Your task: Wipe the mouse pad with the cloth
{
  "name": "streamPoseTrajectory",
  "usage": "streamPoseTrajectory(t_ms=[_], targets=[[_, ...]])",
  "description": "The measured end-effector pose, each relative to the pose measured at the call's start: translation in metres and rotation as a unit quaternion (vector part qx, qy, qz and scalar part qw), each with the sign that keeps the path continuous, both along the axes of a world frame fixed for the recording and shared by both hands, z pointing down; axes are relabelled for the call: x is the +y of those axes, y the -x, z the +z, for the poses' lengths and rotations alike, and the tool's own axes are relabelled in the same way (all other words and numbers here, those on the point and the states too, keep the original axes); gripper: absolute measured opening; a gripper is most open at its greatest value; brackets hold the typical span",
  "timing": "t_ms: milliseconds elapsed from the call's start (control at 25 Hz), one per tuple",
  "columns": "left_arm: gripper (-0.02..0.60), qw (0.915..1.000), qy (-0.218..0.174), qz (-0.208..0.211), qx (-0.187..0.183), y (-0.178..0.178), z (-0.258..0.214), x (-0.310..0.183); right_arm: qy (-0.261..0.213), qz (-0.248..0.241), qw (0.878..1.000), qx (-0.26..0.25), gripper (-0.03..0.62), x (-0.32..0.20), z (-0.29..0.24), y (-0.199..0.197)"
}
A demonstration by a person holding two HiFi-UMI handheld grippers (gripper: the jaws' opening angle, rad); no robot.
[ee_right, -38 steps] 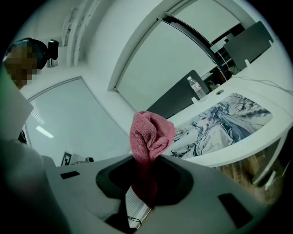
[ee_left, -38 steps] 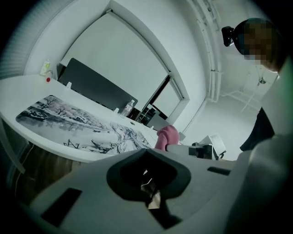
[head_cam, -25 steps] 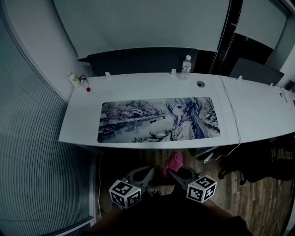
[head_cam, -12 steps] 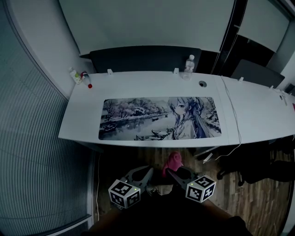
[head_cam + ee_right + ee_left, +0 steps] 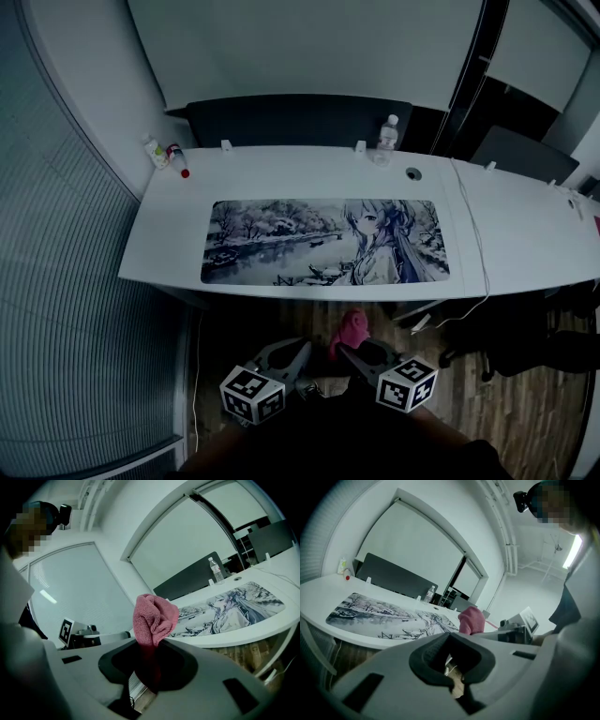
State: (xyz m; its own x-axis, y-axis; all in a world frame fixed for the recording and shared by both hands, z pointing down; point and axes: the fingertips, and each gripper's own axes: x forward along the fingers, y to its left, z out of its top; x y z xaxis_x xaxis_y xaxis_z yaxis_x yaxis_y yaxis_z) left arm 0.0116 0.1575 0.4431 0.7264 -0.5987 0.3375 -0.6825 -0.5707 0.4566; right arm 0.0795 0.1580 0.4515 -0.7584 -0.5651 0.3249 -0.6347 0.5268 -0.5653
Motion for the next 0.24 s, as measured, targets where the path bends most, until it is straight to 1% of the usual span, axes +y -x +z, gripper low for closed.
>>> streamPoseTrajectory(t_ms=[240], targets=[[0.005,1.0,0.001,0.002,-0.001,-0.003,0.0015,0.0011,0.0,0.0,1.0,-0.001,0.112,0.0007,0.0012,-0.0018]])
